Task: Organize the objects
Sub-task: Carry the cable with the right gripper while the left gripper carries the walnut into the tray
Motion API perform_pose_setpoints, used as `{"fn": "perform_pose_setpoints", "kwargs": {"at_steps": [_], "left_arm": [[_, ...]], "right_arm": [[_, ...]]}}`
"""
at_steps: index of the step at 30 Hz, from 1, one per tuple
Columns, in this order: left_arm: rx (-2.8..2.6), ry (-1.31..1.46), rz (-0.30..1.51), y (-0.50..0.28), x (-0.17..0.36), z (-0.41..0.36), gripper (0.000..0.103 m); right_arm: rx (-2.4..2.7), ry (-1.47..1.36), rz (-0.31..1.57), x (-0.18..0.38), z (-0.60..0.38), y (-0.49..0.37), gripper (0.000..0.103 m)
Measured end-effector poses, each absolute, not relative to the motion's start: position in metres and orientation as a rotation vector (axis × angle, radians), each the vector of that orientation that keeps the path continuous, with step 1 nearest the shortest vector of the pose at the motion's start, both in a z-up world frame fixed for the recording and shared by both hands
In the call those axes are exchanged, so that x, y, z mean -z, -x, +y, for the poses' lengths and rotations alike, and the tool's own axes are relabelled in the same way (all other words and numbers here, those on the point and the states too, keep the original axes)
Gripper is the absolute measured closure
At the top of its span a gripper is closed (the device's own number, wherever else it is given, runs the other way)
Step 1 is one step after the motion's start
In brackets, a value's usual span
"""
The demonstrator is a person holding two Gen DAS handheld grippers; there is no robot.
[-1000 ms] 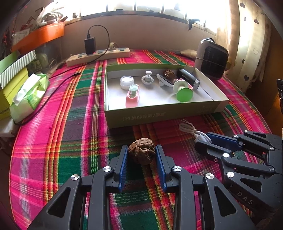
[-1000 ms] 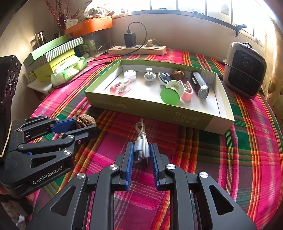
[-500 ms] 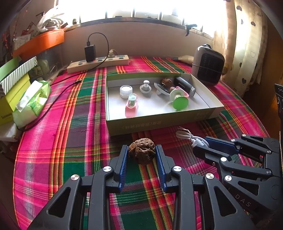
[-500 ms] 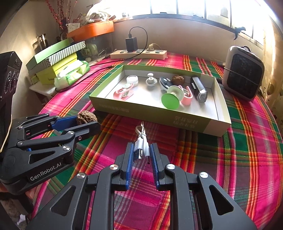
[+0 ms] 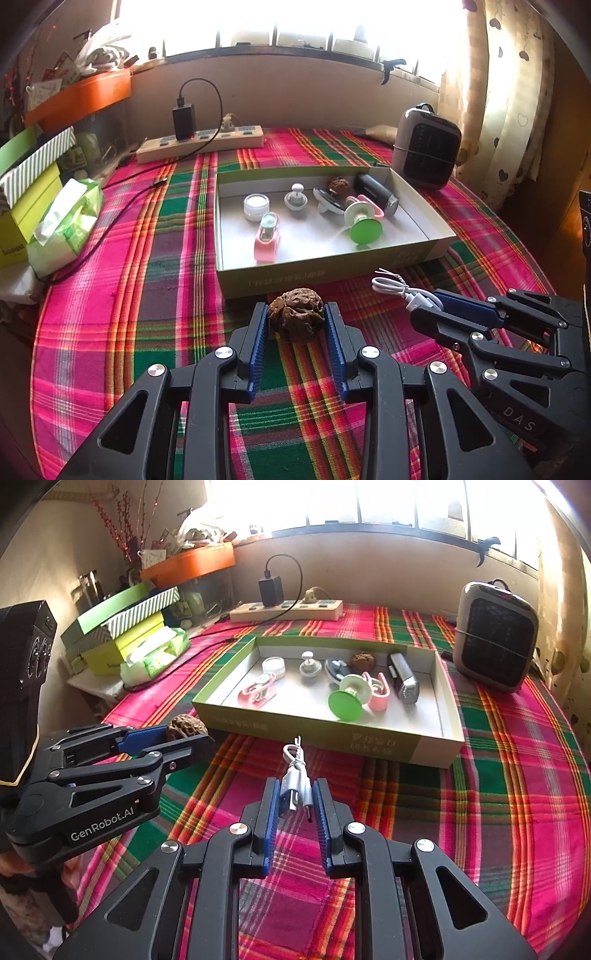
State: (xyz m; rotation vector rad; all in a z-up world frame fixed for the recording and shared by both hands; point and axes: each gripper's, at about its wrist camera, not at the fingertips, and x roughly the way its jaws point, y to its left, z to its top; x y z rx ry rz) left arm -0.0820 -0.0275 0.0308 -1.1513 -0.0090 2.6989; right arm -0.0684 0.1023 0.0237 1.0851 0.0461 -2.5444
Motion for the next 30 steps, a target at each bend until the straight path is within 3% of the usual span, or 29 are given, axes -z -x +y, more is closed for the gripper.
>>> {"fn": "perform_pose_setpoints", "kwargs": {"at_steps": [30], "left_arm": [[-2.652,1.154,-0.048,0.140,-0.040,-0.017,0.075]], "right_arm": [[2.705,-1.055,0.037,-0.044,0.139,0.117,0.083]]}}
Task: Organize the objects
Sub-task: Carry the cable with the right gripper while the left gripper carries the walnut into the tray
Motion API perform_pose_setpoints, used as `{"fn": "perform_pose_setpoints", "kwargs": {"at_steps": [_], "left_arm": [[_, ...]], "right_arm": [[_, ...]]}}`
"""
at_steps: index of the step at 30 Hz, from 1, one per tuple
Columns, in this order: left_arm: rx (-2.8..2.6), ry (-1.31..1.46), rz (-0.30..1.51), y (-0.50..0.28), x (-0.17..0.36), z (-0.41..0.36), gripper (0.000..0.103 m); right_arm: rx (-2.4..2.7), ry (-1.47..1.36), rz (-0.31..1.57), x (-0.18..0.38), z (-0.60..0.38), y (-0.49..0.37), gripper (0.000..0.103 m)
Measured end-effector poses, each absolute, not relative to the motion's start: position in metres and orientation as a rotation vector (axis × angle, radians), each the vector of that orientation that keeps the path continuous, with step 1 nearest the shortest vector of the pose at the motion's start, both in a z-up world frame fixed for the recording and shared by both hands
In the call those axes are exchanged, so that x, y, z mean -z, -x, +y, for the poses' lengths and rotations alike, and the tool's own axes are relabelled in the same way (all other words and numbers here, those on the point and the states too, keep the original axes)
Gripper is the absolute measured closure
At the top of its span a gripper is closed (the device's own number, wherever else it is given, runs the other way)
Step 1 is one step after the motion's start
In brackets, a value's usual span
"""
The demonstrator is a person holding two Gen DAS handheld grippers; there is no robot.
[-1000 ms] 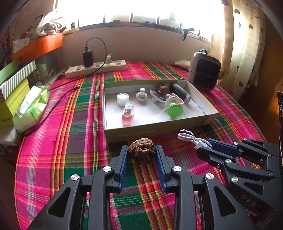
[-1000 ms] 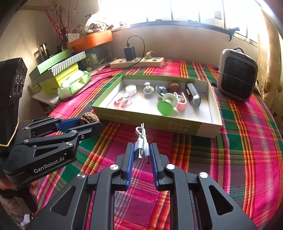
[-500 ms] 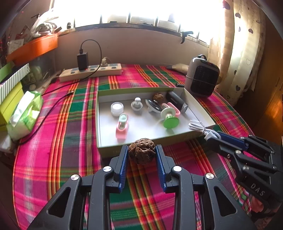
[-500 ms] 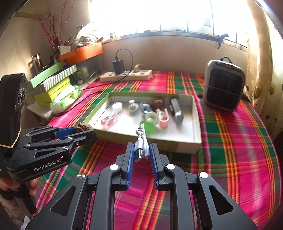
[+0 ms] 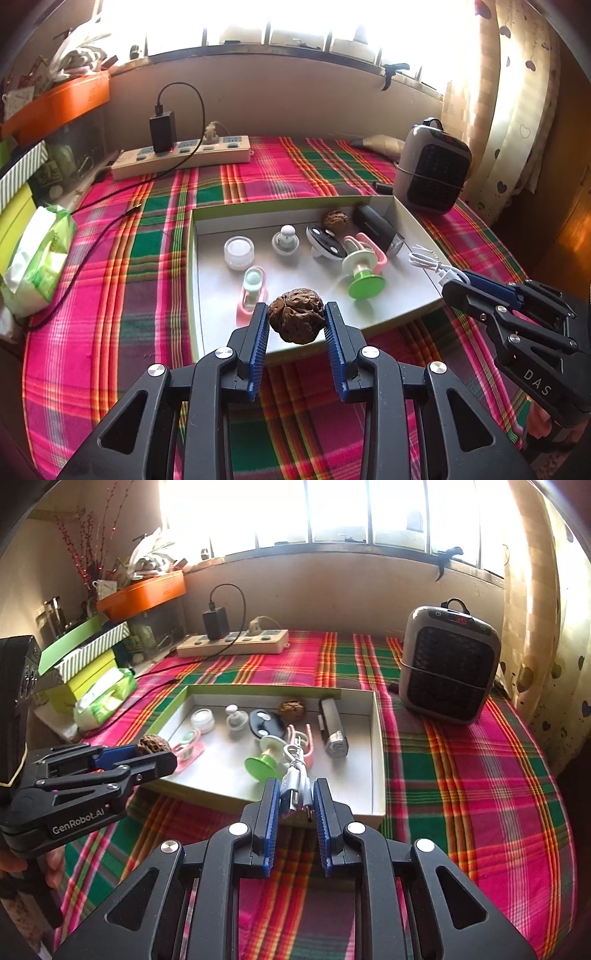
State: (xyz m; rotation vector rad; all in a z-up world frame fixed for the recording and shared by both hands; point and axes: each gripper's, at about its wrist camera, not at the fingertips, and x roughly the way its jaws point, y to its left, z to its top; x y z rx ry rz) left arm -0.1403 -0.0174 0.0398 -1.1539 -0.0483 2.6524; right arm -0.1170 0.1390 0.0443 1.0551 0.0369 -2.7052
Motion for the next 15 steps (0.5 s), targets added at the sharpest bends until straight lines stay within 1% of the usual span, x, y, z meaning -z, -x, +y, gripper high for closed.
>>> {"fn": "perform_pose_setpoints", "kwargs": {"at_steps": [15], "left_arm": [[-2.670,1.209,0.020,0.169,-0.026,-0.006,0.075]], "right_arm": [[2.709,-1.135,0.086,-0.030,0.142,0.151,0.083]]}}
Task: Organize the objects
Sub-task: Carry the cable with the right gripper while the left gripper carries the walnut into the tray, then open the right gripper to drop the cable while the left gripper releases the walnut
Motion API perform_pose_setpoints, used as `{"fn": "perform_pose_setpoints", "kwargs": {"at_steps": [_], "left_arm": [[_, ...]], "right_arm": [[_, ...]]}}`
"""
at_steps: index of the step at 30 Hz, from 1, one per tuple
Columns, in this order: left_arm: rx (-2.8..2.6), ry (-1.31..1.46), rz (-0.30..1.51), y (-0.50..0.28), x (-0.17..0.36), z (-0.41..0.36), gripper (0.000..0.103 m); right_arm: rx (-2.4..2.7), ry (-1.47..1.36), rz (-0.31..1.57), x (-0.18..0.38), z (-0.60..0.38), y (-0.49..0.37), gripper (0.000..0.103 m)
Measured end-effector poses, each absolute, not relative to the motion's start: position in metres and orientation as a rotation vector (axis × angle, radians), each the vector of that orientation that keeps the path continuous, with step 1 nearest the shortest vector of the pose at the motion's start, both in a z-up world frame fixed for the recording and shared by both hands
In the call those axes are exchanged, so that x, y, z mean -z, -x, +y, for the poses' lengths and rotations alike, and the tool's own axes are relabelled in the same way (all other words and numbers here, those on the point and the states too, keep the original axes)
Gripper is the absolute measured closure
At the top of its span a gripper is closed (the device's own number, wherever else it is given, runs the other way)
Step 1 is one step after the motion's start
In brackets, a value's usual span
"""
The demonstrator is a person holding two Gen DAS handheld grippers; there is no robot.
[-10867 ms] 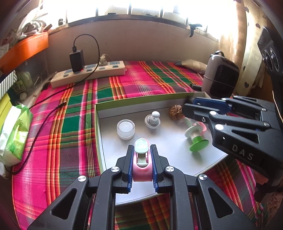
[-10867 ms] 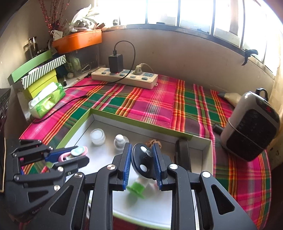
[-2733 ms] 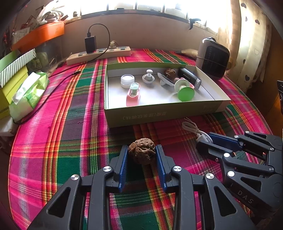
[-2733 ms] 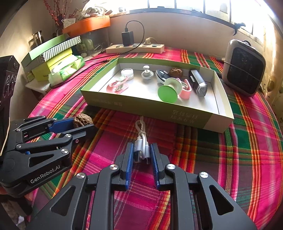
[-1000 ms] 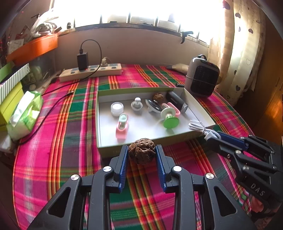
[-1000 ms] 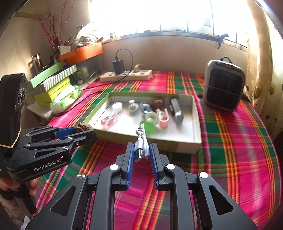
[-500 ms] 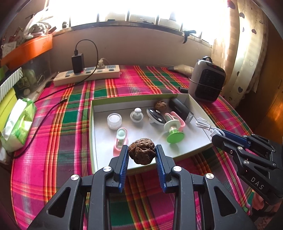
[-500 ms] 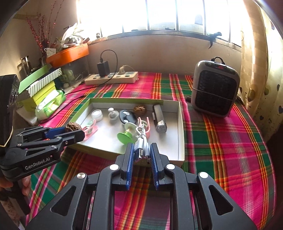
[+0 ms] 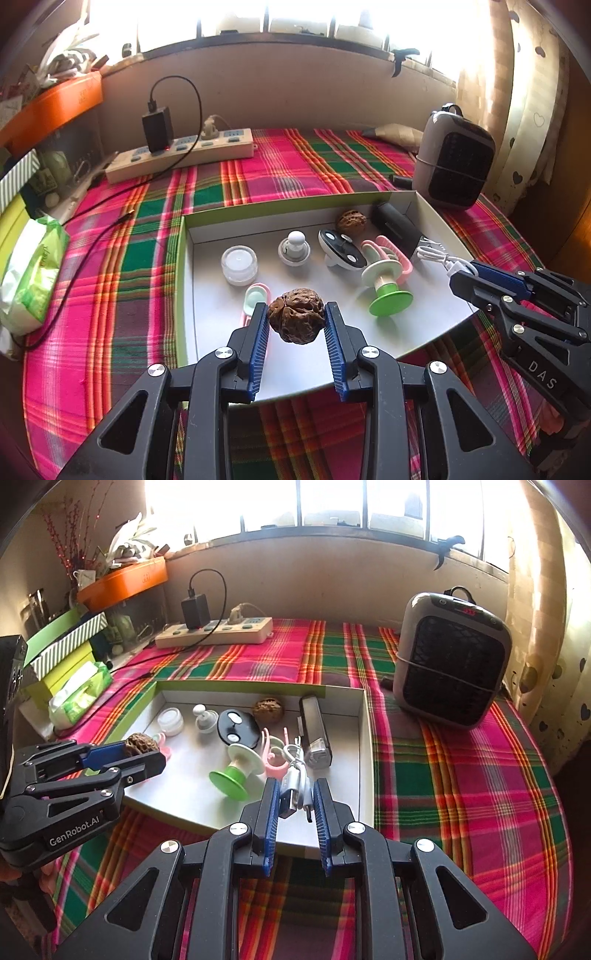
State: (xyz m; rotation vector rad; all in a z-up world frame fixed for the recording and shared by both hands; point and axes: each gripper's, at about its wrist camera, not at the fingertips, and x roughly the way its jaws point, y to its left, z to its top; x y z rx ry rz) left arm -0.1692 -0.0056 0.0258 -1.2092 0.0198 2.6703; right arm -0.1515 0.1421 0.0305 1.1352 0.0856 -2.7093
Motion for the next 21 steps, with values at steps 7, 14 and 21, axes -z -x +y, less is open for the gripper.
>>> {"fn": "perform_pose_setpoints", "kwargs": {"at_steps": [7,14,21], "left_arm": [[-2.680,1.209,0.058,0.175,-0.023,-0.002,0.075],[-2.682,1.210,0.069,0.178,-0.021,0.001,0.075],[-2.674,1.205,0.077,0.180,-0.022,0.004,0.075]], "right_arm": [[2.689,-1.169,0.097,-0.023,0.142,0.159,0.083],[2.672,-1.197,0.111,-0.020,0.141,0.165,0.083],[2.660,-1.221,0.107,-0.015,0.141,0.170,0.083]]}}
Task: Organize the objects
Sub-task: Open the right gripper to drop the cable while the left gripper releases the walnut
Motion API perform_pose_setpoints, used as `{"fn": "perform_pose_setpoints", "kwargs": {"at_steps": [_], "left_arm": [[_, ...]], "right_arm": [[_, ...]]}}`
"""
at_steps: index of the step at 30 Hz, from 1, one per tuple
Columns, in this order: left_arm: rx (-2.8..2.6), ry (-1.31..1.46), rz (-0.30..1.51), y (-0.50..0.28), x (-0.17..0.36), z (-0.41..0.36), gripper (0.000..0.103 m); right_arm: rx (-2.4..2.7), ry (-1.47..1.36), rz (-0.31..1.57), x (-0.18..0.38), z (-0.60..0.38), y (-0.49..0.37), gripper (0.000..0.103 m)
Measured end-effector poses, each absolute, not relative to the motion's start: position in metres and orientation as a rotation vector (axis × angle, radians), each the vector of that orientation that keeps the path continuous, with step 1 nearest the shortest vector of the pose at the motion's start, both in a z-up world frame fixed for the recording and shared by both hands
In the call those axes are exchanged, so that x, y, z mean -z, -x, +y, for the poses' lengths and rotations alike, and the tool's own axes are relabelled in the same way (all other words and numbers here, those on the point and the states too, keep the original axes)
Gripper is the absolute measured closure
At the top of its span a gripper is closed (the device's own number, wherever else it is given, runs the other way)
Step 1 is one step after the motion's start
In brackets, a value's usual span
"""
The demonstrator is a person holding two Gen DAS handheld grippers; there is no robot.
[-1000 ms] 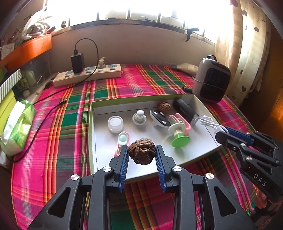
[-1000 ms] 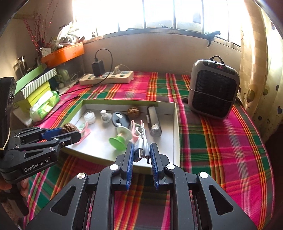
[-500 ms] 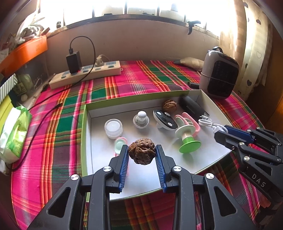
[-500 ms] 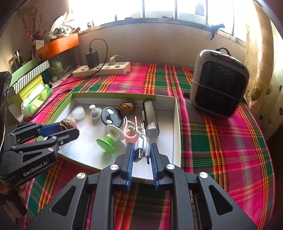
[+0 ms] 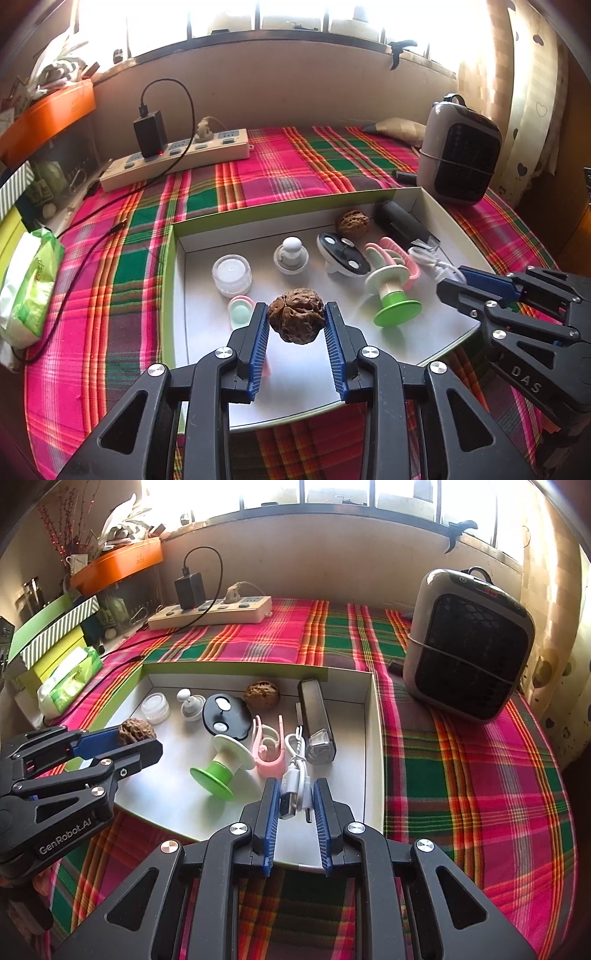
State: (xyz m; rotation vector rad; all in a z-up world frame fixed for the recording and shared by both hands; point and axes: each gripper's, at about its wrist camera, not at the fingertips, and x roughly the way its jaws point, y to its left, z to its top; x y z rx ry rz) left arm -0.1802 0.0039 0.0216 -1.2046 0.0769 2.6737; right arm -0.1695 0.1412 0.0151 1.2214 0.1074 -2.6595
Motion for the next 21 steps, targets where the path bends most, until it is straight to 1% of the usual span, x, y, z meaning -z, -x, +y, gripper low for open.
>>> {"fn": "perform_pose_setpoints", "kwargs": {"at_steps": [21], "left_arm": [[-2.647,1.250,0.106,0.186,-0.010,0.015,0.075]], "right_arm": [[2.650,-1.245,0.096,-0.008,0.142,0.177,0.083]]}}
